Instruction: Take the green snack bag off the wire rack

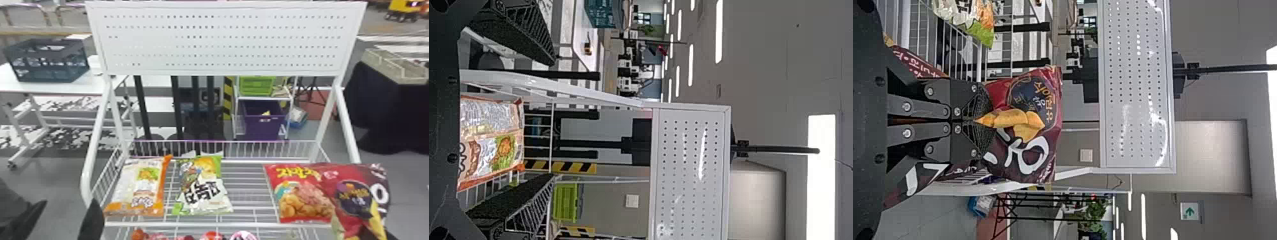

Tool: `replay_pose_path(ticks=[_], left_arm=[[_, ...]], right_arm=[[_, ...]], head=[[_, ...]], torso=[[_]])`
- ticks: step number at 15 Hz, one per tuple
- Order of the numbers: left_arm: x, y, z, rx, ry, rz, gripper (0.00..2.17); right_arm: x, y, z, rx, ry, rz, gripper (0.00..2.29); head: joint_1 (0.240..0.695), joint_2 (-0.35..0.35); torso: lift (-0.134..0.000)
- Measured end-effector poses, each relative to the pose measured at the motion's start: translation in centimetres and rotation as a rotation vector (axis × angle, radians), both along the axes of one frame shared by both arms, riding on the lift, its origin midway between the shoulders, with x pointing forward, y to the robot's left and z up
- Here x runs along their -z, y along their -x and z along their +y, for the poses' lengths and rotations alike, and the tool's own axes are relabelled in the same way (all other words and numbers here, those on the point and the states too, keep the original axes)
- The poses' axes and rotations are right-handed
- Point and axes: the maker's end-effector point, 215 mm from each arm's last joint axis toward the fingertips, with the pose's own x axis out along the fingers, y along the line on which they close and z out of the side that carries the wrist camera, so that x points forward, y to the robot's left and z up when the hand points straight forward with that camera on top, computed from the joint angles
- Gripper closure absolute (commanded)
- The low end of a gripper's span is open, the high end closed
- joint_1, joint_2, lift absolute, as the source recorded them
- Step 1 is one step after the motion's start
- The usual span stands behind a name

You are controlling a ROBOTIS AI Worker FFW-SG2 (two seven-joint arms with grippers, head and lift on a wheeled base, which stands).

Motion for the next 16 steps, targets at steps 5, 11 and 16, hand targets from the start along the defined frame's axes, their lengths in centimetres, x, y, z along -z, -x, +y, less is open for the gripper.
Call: replay_pose_path(ticks=[5,11,16], left_arm=[[-0.1,-0.1,0.0,-0.002,-0.005,-0.003,0.09],[-0.2,-0.3,-0.6,0.008,-0.001,-0.008,0.09],[2.5,-3.4,-6.7,0.093,0.003,0.039,0.09]], right_arm=[[0.0,0.0,-0.1,0.0,0.002,0.0,2.24],[-0.1,0.0,-0.1,0.001,0.004,-0.003,2.24],[0.1,-0.1,-0.1,0.003,0.004,-0.002,2.24]], head=[[0.499,0.0],[0.499,0.0],[0.499,0.0]], torso=[[0.0],[0.0],[0.0]])
